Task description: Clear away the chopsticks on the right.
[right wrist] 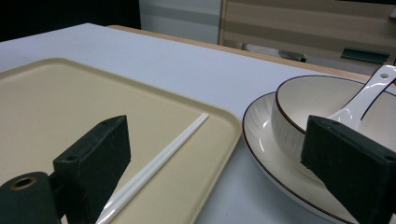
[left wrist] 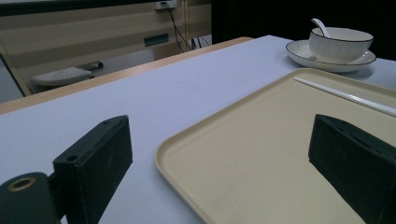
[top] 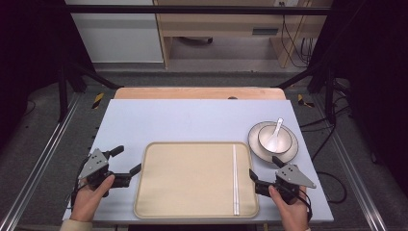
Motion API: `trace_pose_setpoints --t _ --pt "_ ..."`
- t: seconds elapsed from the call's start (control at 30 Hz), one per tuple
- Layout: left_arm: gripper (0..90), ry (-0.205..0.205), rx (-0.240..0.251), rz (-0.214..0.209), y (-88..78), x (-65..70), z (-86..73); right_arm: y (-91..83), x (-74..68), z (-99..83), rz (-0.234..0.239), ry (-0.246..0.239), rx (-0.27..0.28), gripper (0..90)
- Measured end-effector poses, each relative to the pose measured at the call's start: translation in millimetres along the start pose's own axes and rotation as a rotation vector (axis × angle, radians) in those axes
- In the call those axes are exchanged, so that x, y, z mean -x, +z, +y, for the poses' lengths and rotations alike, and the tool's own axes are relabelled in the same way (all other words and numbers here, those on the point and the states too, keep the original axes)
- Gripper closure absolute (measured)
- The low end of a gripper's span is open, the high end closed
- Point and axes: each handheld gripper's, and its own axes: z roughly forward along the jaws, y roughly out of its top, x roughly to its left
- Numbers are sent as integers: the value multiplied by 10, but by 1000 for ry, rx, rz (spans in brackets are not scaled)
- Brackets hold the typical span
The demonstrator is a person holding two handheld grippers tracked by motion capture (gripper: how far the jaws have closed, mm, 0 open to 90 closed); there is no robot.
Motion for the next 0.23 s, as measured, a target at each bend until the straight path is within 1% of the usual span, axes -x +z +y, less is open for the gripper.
trace_pose_setpoints --t 0.07,0.1,0.17,0.23 --pt "57 1 0 6 -21 -9 -24 7 6 -3 0 -3 -1 79" --pt "57 -9 3 18 -64 -28 -71 11 2 -4 0 2 -3 74" --pt "57 -15 0 25 -88 -37 -92 16 2 -5 -1 2 -3 69" --pt "55 -24 5 36 -125 -54 -137 24 -14 0 3 14 2 53"
